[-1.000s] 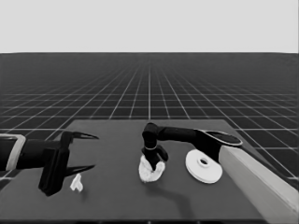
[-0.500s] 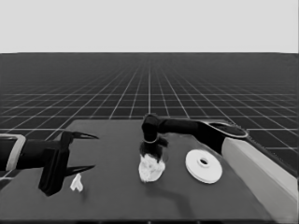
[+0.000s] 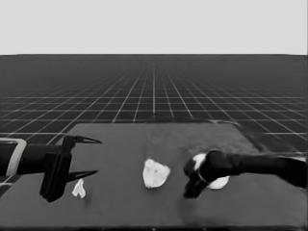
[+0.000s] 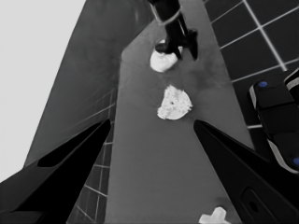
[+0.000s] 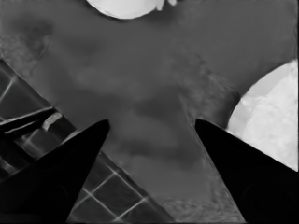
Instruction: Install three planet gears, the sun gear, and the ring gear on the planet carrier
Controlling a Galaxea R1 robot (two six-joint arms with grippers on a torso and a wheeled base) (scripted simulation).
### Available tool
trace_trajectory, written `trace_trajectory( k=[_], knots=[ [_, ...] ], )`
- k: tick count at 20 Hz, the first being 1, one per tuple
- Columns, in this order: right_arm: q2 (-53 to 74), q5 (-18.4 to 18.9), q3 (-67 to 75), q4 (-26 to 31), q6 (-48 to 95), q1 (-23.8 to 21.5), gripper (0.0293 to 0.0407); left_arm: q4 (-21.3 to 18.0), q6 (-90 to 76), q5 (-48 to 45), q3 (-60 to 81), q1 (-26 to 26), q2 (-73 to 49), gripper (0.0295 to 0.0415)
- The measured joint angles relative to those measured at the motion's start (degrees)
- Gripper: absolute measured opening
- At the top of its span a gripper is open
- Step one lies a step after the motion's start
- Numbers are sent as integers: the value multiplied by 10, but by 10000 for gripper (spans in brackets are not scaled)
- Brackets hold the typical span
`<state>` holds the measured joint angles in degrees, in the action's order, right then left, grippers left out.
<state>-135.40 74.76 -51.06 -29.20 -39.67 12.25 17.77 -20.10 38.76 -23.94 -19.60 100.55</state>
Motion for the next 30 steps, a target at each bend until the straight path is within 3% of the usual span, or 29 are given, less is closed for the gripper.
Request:
trace_trajectory(
  k=[1,3,8,9,10,11,14,18,20,21,28,29,30],
  knots=[
    [150,-29,118,-44,89,36,389,0,0,0,0,0,0,385],
    [281,-56,230,-86,172,67,385,0,0,0,0,0,0,385],
    [342,-70,285,-106,213,80,385,0,0,0,0,0,0,385],
    [246,8,145,123,23,-98,396,0,0,0,0,0,0,385],
    [166,46,-10,190,-53,-155,393,0,0,0,0,0,0,385],
    [113,72,-120,212,-86,-163,389,0,0,0,0,0,0,385],
    [39,102,-275,233,-108,-165,385,0,0,0,0,0,0,385],
    [18,110,-318,237,-109,-164,385,0,0,0,0,0,0,385],
    [2,60,-352,180,-99,-88,385,0,0,0,0,0,0,385],
    [-5,49,-366,169,-95,-71,385,0,0,0,0,0,0,385],
    [-15,32,-387,155,-88,-51,385,0,0,0,0,0,0,385],
    [-15,32,-387,155,-88,-50,349,0,0,0,0,0,0,385],
    [-15,32,-388,155,-88,-51,348,0,0,0,0,0,0,385]
  ],
)
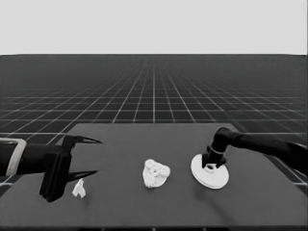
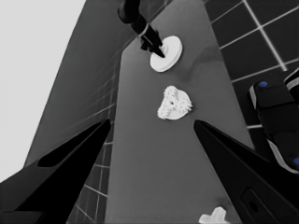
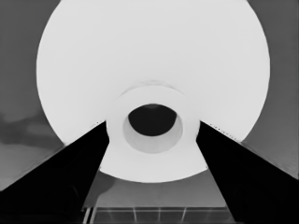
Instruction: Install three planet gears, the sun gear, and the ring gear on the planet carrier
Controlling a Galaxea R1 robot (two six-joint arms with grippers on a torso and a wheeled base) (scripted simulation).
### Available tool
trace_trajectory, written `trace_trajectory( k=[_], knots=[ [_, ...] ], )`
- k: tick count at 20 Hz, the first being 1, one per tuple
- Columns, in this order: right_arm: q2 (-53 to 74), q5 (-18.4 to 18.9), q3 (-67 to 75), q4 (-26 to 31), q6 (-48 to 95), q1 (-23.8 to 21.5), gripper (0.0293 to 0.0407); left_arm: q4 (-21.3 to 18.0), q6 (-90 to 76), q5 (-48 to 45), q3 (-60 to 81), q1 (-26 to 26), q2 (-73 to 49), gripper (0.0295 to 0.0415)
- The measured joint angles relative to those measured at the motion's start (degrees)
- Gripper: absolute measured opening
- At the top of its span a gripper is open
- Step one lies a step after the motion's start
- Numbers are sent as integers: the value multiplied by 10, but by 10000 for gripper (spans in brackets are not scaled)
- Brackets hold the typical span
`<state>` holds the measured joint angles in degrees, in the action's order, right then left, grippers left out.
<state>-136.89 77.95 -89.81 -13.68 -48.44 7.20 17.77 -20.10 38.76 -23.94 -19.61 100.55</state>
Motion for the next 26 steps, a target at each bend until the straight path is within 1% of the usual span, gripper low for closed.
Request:
trace_trajectory(
  k=[8,9,10,11,13,18,19,20,21,22,24,26],
  knots=[
    [0,0,0,0,0,0,348,0,0,0,0,0,0,385],
    [18,34,39,29,-14,-36,348,0,0,0,0,0,0,385],
    [26,53,55,50,-19,-69,348,0,0,0,0,0,0,385],
    [29,64,61,63,-21,-88,348,0,0,0,0,0,0,385],
    [30,74,63,75,-21,-105,348,0,0,0,0,0,0,385],
    [30,78,63,81,-21,-112,348,0,0,0,0,0,0,385],
    [-31,91,123,59,-207,-104,348,0,0,0,0,0,0,385],
    [-159,100,119,51,-298,-97,348,0,0,0,0,0,0,385],
    [-251,104,70,48,-321,-93,348,0,0,0,0,0,0,385],
    [-305,104,24,47,-320,-91,348,0,0,0,0,0,0,385],
    [-355,103,-33,46,-309,-89,348,0,0,0,0,0,0,385],
    [-371,103,-55,46,-303,-89,348,0,0,0,0,0,0,385]
  ],
)
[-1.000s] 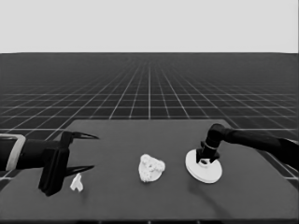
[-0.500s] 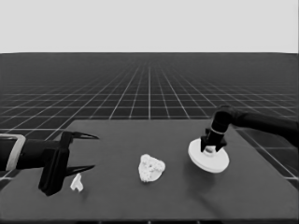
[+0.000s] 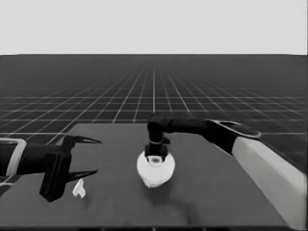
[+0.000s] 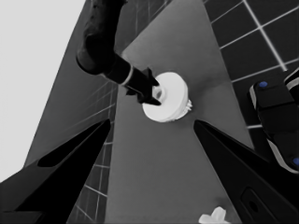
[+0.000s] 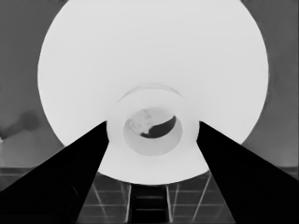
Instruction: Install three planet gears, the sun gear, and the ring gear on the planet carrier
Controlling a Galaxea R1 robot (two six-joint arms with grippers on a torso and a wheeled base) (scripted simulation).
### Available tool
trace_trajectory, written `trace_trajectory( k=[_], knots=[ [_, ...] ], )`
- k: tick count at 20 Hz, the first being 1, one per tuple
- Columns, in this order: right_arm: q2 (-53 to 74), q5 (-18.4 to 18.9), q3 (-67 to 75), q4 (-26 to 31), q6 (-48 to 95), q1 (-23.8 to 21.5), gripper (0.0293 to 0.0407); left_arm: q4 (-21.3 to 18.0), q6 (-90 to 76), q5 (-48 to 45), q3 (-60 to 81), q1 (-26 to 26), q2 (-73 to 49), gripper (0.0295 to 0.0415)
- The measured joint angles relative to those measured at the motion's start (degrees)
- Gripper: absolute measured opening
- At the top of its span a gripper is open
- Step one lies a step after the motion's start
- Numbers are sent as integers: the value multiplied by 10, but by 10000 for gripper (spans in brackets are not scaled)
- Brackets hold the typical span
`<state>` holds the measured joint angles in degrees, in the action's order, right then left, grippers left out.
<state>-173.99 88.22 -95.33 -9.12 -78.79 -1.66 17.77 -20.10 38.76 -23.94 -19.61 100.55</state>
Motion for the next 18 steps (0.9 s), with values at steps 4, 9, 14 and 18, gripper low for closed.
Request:
trace_trajectory(
  k=[4,9,14,18],
  knots=[
    [-12,-10,-28,-35,14,37,348,0,0,0,0,0,0,385],
    [-15,-16,-42,-52,22,54,348,0,0,0,0,0,0,385],
    [-16,-17,-42,-53,17,56,348,0,0,0,0,0,0,385],
    [-16,-17,-42,-53,-1,56,348,0,0,0,0,0,0,385]
  ],
)
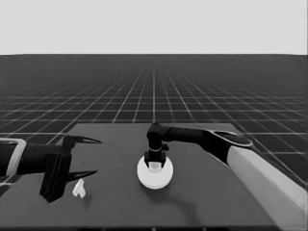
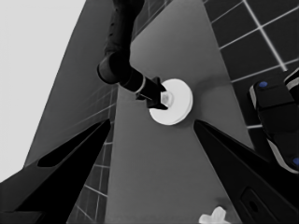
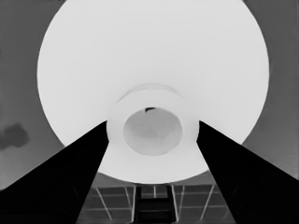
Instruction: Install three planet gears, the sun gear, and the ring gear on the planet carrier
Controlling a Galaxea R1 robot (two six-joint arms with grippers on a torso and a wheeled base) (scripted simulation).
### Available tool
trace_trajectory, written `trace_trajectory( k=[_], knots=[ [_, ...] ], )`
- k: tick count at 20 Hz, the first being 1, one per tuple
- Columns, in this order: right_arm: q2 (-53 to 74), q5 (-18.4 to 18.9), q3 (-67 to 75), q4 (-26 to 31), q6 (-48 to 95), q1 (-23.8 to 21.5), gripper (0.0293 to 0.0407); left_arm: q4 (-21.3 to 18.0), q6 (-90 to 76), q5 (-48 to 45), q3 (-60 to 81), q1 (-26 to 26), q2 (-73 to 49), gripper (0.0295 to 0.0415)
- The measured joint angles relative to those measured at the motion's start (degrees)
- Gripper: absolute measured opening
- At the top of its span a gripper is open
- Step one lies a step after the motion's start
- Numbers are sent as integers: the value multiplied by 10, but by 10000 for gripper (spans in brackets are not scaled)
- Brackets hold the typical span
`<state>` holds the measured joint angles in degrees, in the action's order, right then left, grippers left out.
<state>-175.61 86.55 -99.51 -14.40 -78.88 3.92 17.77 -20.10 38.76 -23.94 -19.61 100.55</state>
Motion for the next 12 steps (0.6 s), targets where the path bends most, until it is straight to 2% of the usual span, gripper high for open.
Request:
trace_trajectory(
  k=[12],
  knots=[
    [0,0,0,0,-60,2,348,0,0,0,0,0,0,385]
  ],
)
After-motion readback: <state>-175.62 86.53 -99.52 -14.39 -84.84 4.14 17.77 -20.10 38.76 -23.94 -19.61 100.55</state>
